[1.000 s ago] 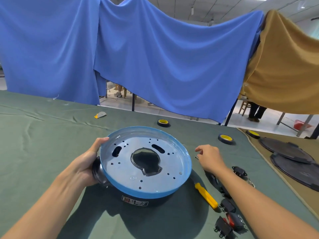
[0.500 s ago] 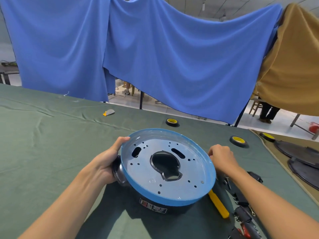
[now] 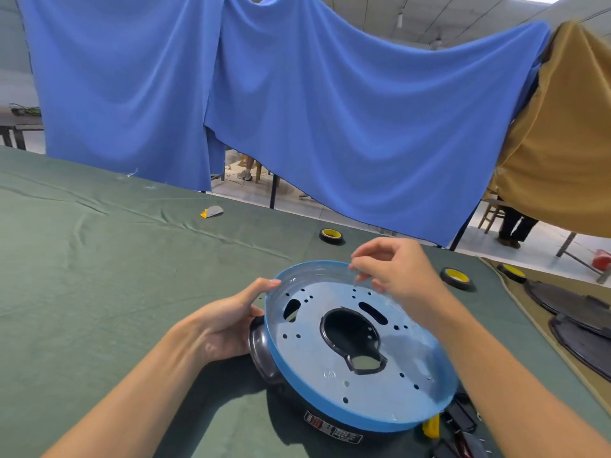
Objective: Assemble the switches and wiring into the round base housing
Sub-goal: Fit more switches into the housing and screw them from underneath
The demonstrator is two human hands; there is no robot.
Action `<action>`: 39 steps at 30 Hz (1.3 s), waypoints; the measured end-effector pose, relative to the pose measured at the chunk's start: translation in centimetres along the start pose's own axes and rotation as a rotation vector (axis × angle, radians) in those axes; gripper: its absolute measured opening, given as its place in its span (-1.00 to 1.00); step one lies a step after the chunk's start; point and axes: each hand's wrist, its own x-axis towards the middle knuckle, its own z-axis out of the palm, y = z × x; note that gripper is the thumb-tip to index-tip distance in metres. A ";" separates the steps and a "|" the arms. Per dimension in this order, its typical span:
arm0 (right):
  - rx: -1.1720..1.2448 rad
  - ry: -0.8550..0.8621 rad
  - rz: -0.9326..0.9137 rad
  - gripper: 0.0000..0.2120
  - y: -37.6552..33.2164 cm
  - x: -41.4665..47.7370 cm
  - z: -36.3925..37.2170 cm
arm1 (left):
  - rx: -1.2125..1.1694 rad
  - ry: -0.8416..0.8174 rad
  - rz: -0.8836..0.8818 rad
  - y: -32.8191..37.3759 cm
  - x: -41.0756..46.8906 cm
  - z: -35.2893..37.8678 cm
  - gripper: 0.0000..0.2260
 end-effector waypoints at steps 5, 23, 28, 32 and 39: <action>-0.048 -0.106 -0.125 -0.89 -1.1 0.9 5.7 | -0.019 -0.047 0.011 -0.2 0.0 -0.4 -0.43; -0.305 -0.186 -0.229 -0.93 0.3 1.8 7.4 | -0.079 -0.055 -0.018 -0.2 0.5 -0.4 -0.43; -0.441 -0.263 -0.281 -0.90 0.6 2.0 7.3 | -0.101 -0.047 -0.028 -0.1 0.4 -0.2 -0.39; -0.620 -0.319 -0.377 -0.87 0.3 2.2 7.5 | -0.110 -0.043 -0.035 0.0 0.4 0.0 -0.37; -0.787 -0.379 -0.344 -0.85 -0.4 2.9 8.3 | -0.096 -0.049 -0.027 0.0 0.2 0.1 -0.40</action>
